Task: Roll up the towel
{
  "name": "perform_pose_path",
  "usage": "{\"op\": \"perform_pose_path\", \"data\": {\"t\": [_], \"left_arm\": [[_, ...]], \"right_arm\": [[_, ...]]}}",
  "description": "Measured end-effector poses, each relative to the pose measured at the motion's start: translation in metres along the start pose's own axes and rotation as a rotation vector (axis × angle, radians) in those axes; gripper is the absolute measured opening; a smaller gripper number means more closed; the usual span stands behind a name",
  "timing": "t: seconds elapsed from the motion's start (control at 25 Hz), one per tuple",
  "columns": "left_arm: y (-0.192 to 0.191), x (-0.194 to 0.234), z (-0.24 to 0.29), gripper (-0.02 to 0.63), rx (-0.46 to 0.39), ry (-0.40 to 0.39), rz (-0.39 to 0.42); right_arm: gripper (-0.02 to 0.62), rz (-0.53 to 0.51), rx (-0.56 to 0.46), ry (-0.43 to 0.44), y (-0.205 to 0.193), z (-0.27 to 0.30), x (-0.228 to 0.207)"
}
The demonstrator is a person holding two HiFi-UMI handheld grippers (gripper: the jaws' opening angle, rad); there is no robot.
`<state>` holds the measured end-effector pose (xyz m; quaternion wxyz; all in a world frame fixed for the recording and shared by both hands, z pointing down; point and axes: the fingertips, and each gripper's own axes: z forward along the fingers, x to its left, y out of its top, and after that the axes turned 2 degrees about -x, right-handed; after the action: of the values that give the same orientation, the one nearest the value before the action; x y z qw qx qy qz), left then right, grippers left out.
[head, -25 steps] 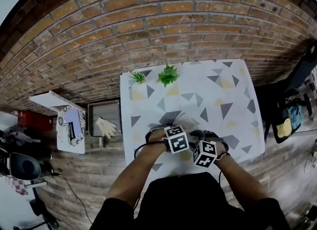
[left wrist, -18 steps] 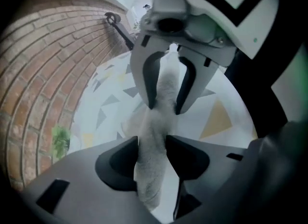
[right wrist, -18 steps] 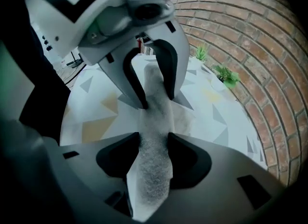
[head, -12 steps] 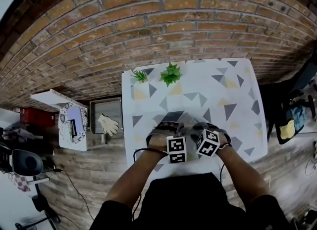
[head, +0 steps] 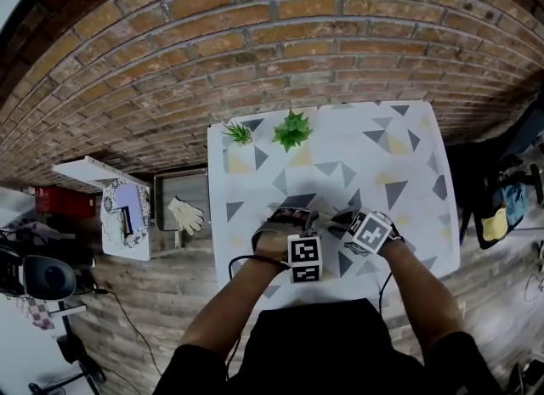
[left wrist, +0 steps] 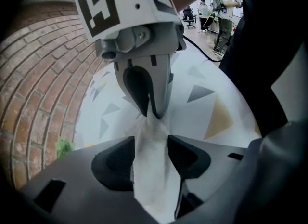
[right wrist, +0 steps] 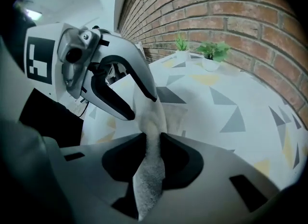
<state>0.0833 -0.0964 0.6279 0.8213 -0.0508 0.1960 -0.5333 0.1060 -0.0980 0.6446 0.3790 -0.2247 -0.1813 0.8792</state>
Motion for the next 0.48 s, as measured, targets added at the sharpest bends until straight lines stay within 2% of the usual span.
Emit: {"op": "perform_pose_path", "data": {"t": [0.16,0.24,0.36,0.44,0.48], "left_arm": [[-0.004,-0.015,0.007,0.230,0.036,-0.096,0.015],[-0.010,-0.019,0.017,0.247,0.050,-0.116,0.007],[-0.012,-0.011,0.025,0.247,0.032,-0.127,-0.061],[-0.011,-0.002,0.023,0.110,0.004,-0.150,-0.144],[-0.010,0.001,0.022,0.100,-0.011,-0.180,-0.194]], "right_arm": [[0.101,0.004,-0.004,0.008,0.002,-0.002,-0.006],[0.106,0.006,-0.011,-0.006,0.005,-0.004,-0.009],[0.172,-0.064,-0.013,-0.084,0.011,-0.011,-0.010],[0.198,-0.163,-0.002,-0.150,0.014,-0.019,-0.006],[0.198,-0.209,0.004,-0.170,0.016,-0.022,-0.001]]}}
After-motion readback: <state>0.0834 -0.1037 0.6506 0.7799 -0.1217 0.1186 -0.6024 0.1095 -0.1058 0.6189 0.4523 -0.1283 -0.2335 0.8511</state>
